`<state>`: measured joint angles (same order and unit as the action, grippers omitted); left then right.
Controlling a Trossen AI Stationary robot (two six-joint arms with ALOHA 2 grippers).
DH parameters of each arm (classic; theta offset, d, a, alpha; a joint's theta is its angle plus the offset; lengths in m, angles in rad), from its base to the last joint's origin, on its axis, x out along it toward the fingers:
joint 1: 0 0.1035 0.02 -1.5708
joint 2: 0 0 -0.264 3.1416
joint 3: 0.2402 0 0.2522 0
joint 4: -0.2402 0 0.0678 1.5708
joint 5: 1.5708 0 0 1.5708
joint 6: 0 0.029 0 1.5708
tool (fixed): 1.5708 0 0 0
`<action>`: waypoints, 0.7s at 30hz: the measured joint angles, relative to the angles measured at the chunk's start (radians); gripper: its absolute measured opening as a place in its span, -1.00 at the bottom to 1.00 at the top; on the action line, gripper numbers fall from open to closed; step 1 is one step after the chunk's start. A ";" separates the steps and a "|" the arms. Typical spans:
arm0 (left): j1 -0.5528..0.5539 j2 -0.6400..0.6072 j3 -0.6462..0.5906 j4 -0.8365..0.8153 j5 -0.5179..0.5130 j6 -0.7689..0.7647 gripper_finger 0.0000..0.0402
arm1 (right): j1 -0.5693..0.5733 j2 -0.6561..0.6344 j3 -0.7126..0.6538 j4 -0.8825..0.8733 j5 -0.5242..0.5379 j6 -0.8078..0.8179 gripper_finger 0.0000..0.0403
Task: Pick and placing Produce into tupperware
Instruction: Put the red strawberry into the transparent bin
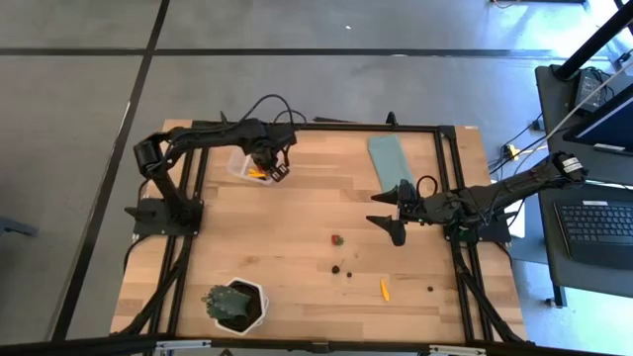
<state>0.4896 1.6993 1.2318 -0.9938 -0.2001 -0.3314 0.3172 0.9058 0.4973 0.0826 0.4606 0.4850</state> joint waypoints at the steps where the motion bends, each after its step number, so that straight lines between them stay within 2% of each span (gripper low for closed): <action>1: 0.000 0.000 -0.015 0.024 0.000 -0.001 -1.00 | 0.000 0.000 0.000 0.000 0.000 0.000 0.68; 9: 0.017 0.000 -0.067 0.067 0.001 -0.007 -0.99 | 0.000 0.000 0.000 0.001 0.000 0.003 0.68; 21: 0.022 0.000 -0.068 0.083 -0.028 0.003 -0.83 | 0.000 0.000 0.000 0.003 0.000 0.003 0.68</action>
<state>0.5117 1.6997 1.1641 -0.9112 -0.2284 -0.3279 0.3172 0.9058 0.4973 0.0856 0.4606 0.4885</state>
